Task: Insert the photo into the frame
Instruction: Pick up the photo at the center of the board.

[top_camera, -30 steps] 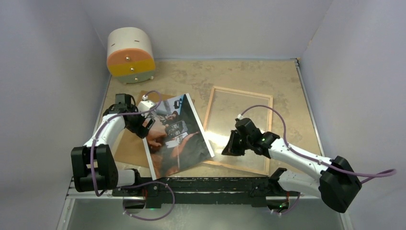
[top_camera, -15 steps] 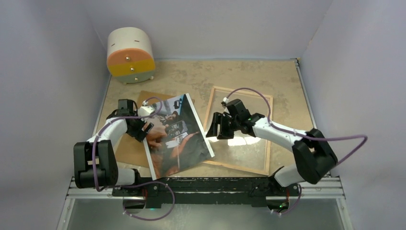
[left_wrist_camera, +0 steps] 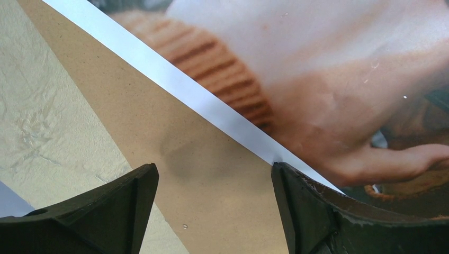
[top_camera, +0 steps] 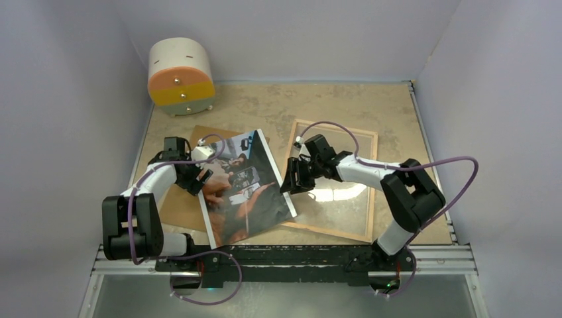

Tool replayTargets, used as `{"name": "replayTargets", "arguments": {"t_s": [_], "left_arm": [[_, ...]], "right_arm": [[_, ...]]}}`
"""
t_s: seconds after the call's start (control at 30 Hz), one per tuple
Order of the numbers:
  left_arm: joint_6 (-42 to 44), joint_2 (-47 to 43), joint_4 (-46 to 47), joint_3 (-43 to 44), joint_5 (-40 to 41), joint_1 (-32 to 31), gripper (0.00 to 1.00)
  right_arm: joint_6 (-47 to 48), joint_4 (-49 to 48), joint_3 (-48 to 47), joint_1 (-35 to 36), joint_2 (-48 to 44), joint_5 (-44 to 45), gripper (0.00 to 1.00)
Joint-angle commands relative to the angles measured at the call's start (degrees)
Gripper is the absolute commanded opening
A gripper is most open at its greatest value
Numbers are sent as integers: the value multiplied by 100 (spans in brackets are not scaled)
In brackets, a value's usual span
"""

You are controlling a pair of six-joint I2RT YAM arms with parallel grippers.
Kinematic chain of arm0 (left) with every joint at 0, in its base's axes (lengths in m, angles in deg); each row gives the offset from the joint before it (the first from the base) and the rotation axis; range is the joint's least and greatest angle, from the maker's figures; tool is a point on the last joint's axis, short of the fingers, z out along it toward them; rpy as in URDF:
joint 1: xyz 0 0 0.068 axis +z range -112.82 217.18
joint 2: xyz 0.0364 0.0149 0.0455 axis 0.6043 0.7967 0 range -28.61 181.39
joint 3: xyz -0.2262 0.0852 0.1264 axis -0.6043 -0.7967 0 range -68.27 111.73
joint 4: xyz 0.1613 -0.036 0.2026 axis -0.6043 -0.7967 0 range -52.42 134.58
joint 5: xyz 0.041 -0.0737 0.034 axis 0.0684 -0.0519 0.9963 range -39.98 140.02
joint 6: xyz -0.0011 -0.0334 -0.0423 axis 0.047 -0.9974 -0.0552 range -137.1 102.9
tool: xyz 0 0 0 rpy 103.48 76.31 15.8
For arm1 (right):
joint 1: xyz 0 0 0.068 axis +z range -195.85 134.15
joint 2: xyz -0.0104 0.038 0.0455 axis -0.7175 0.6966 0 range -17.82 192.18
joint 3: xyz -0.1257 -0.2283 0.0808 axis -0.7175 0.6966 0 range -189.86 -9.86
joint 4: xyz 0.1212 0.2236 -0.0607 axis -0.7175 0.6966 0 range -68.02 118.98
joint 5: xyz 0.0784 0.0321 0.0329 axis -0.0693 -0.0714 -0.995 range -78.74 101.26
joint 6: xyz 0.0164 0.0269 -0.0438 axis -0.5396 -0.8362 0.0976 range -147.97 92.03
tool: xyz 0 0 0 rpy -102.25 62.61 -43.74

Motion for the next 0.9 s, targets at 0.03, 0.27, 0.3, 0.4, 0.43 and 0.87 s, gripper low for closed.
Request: {"name": "replayTargets", "arguments": {"t_s": [0.03,0.27,0.3,0.4,0.43,0.87], "left_arm": [[-66,333,526,-274,177,-81,83],[-93,338,498,-218,182,-105,82],[-104,341,498,-211,186,-103,82],[-107,349,487,-208,208,-125,82],[-110,338,485,-208,212,-132,82],[-141,332,471,-202,182,-170,81]], "right_arm": [[137,-195,-131,-32,208,-360,51],[28,-515,23,-26,263,-587,44],[-32,-642,65,-26,255,-655,41],[-232,-920,113,-26,246,-890,34],[-332,-1018,135,-26,226,-977,33],[-750,-1560,128,-11,667,-1081,35]]}}
